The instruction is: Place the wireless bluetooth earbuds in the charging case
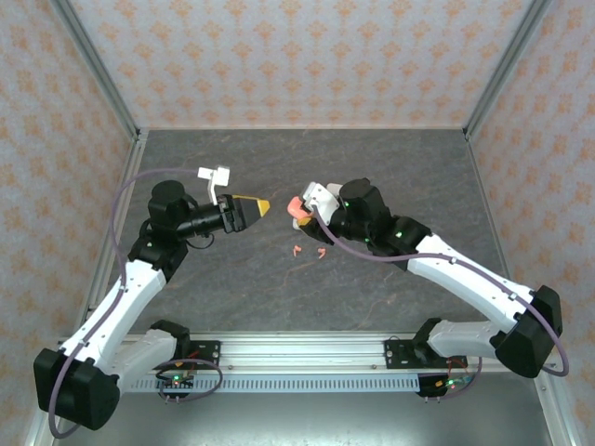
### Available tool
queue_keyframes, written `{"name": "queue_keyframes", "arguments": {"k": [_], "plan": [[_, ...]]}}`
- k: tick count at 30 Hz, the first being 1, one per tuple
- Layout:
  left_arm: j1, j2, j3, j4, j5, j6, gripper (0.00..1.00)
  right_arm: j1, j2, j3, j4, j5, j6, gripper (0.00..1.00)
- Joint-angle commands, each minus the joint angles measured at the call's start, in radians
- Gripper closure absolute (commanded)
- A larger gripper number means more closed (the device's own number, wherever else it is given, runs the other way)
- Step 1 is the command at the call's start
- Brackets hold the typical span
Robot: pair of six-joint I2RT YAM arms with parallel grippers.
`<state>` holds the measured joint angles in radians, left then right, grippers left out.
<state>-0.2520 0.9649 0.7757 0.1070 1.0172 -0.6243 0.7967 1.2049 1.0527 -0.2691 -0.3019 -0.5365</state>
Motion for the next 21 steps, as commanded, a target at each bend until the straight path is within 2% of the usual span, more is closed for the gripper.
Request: {"name": "queue_keyframes", "arguments": {"k": [1, 6, 14, 21], "plan": [[-0.051, 0.034, 0.042, 0.034, 0.023, 0.023, 0.24, 0.001, -0.015, -0.003, 0.041, -0.031, -0.033, 0.60], [-0.122, 0.104, 0.080, 0.034, 0.017, 0.039, 0.26, 0.001, -0.016, 0.010, 0.038, -0.064, -0.051, 0.60], [-0.155, 0.193, 0.132, -0.039, 0.018, 0.073, 0.27, 0.001, -0.050, 0.006, 0.042, -0.087, -0.062, 0.60], [-0.179, 0.231, 0.144, -0.049, 0.042, 0.085, 0.44, 0.001, -0.044, 0.004, 0.041, -0.075, -0.072, 0.60]]}}
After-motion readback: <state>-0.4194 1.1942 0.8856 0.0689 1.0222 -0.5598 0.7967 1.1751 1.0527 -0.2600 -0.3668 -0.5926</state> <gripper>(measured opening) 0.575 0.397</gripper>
